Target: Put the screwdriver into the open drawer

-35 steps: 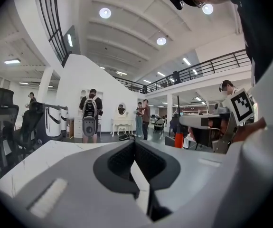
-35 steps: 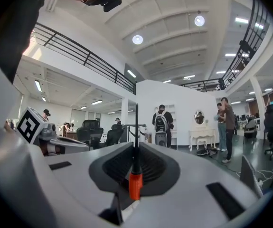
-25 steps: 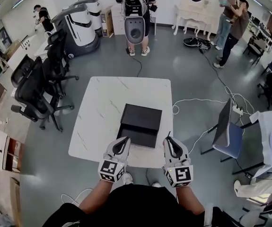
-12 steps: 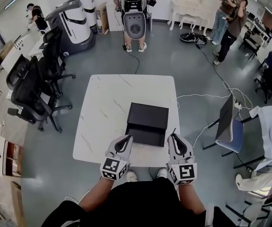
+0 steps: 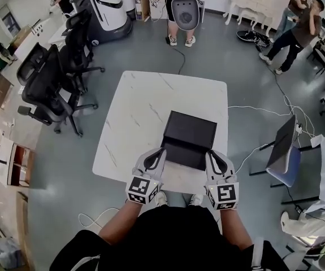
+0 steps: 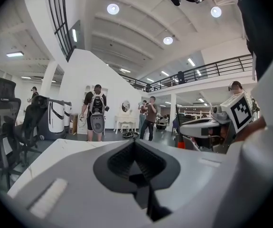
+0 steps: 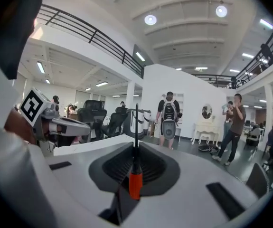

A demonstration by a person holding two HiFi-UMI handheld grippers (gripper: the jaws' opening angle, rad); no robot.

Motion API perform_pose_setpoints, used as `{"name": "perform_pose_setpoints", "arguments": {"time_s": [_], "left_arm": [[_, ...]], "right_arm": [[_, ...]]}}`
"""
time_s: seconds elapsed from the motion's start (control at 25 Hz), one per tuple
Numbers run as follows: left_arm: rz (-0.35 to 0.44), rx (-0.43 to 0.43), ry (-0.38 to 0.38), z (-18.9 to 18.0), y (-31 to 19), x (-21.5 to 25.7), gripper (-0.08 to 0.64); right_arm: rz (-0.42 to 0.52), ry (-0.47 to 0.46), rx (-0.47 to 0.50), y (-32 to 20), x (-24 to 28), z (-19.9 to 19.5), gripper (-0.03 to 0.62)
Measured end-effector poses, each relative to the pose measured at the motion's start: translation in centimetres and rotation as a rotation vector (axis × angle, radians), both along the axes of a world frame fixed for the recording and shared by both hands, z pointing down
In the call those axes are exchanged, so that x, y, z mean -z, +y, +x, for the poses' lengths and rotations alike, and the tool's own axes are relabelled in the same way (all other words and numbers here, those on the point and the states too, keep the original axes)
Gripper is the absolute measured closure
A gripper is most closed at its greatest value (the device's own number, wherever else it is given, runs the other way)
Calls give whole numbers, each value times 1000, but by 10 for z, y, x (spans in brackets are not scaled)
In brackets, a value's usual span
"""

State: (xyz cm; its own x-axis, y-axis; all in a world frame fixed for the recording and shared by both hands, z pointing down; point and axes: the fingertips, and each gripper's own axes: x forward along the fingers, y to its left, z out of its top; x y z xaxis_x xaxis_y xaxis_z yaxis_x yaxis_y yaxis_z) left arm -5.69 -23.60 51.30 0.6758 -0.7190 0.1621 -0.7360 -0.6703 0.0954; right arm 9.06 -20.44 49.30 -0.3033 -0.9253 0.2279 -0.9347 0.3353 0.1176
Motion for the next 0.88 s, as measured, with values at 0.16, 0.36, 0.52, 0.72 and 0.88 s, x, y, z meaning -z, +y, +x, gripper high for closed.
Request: {"name": "perform_pose_setpoints", "arguments": {"time_s": [0.16, 0.36, 0.52, 0.72, 0.88], "left_arm": [[-24, 27, -10, -1, -6, -10, 551], [-47, 63, -24, -11, -12, -20, 551], [-61, 82, -36, -16, -18, -26, 551], [-85, 104, -32, -24, -22, -37, 551], [-103, 124, -21, -31, -21, -45, 551]], "right_arm": [[-64, 60, 58, -14, -23, -7, 554], [-155, 188, 140, -30, -56, -19, 554], [-260, 290, 212, -41, -86, -30, 554], [-364, 433, 307, -49, -129, -50, 554], [-459, 530, 385, -51, -166, -60, 554]]}}
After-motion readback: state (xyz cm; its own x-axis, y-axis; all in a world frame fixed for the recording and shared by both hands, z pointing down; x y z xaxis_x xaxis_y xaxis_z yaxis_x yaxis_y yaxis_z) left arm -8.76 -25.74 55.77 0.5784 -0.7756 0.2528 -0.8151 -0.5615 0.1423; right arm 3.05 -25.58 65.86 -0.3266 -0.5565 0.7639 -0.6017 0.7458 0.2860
